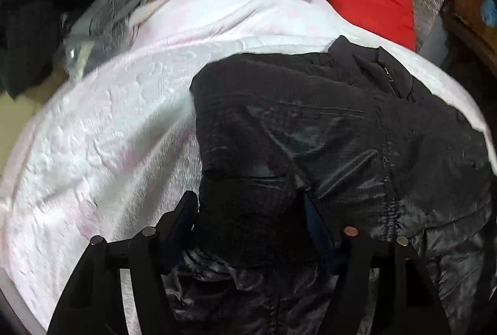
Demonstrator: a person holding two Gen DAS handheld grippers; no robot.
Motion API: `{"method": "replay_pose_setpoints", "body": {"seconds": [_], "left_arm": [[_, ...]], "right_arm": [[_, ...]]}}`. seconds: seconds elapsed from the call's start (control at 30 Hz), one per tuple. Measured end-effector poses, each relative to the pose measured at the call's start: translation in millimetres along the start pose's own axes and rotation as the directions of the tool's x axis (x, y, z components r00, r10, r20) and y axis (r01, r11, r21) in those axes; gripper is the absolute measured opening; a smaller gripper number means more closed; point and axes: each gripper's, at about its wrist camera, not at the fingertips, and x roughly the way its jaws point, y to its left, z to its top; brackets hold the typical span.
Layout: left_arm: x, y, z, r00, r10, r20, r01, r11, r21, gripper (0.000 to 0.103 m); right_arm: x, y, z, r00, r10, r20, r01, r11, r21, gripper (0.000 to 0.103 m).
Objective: Fold large clothes
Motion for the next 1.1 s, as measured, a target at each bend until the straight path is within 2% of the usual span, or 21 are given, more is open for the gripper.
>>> {"method": "replay_pose_setpoints", "body": {"seconds": [0.13,0.17,0.23,0.3,0.37,0.47,0.6,0.83,0.97,1.03,1.1], "left_arm": [[-1,-7,-3,0.998,0.053,0.033,-0.055,0.997,0.061,0.069],[-1,-7,-4,0.998,0.058,0.037,-0.061,0.996,0.068,0.069],[-1,-10,-5,0.996,0.071,0.048,-0.074,0.994,0.084,0.069],[-2,-14,-4,0.995,0.086,0.058,-0.092,0.991,0.102,0.069],[-9,-15,-6,0.992,0.102,0.078,-0.111,0.986,0.122,0.069],[-18,-22,-8,0.985,0.126,0.122,-0.145,0.976,0.164,0.069],[-27,-25,-9,0.979,0.127,0.159,-0.157,0.97,0.188,0.069],[-30,-25,-6,0.977,0.129,0.17,-0.157,0.973,0.169,0.069],[-25,-24,-2,0.978,0.132,0.161,-0.158,0.974,0.163,0.069],[-22,-24,0,0.979,0.135,0.156,-0.159,0.975,0.157,0.069],[-21,-26,1,0.979,0.136,0.154,-0.16,0.975,0.151,0.069]], "right_arm": [[-21,22,1,0.995,-0.023,0.092,0.032,0.995,-0.091,0.063],[-16,24,1,0.996,-0.042,0.083,0.05,0.993,-0.103,0.072],[3,26,-2,0.997,-0.08,0.017,0.082,0.99,-0.115,0.075],[6,26,-1,0.996,-0.086,0.011,0.087,0.991,-0.105,0.075],[-5,25,7,0.998,-0.059,0.011,0.06,0.994,-0.089,0.075],[-22,14,16,0.997,0.021,0.076,-0.02,1.0,-0.021,0.075],[-20,-1,22,0.993,0.08,0.089,-0.087,0.994,0.071,0.075],[11,-10,33,0.99,0.107,0.088,-0.12,0.98,0.16,0.075],[46,-16,33,0.99,0.139,0.014,-0.139,0.97,0.201,0.076],[46,-14,32,0.99,0.138,0.041,-0.143,0.973,0.181,0.075],[43,-6,32,0.989,0.14,0.042,-0.145,0.979,0.142,0.069]]}}
